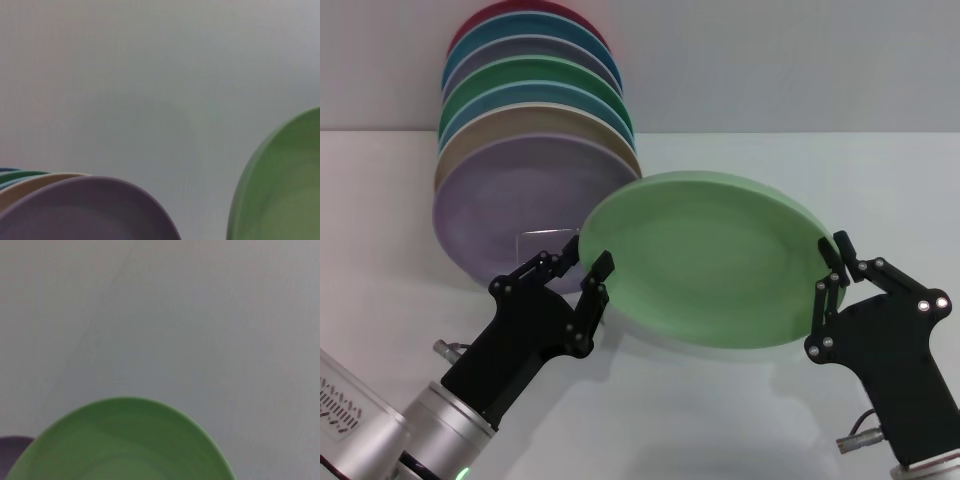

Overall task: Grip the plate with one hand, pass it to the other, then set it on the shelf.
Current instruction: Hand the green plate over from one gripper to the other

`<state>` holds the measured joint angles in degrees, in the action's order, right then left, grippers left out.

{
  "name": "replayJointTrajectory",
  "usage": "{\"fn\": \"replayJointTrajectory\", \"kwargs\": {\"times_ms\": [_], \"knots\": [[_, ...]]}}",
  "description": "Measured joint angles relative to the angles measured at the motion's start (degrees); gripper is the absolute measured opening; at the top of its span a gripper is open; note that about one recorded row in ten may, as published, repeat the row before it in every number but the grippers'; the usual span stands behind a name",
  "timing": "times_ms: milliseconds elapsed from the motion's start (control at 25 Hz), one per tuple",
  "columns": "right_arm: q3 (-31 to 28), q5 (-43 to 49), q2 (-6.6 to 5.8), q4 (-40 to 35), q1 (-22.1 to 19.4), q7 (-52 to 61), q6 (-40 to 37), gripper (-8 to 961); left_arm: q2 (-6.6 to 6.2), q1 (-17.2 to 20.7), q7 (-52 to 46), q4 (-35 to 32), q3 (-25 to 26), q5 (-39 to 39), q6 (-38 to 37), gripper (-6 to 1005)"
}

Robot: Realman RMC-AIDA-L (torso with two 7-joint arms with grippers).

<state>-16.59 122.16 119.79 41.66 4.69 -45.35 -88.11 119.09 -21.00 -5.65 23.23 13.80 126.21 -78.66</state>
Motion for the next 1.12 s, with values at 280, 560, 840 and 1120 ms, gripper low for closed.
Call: {"fn": "replayJointTrajectory", "kwargs": {"times_ms": [280,560,840,1120], "knots": [[0.04,0.0,0.0,-0.07,0.35,0.0,0.15,22,0.0,-0.17,-0.04,-0.03,0.06,0.0,0.35,300],[0.07,0.0,0.0,-0.17,0.41,0.0,0.15,22,0.0,-0.18,-0.07,-0.03,0.45,0.0,0.39,194],[0.07,0.0,-0.07,-0.19,0.41,0.12,0.14,22,0.0,-0.18,-0.07,-0.03,0.53,0.0,0.44,176],[0.07,0.01,-0.09,-0.27,0.41,0.18,0.13,22,0.0,-0.56,-0.06,-0.03,0.53,0.25,1.15,143]]}}
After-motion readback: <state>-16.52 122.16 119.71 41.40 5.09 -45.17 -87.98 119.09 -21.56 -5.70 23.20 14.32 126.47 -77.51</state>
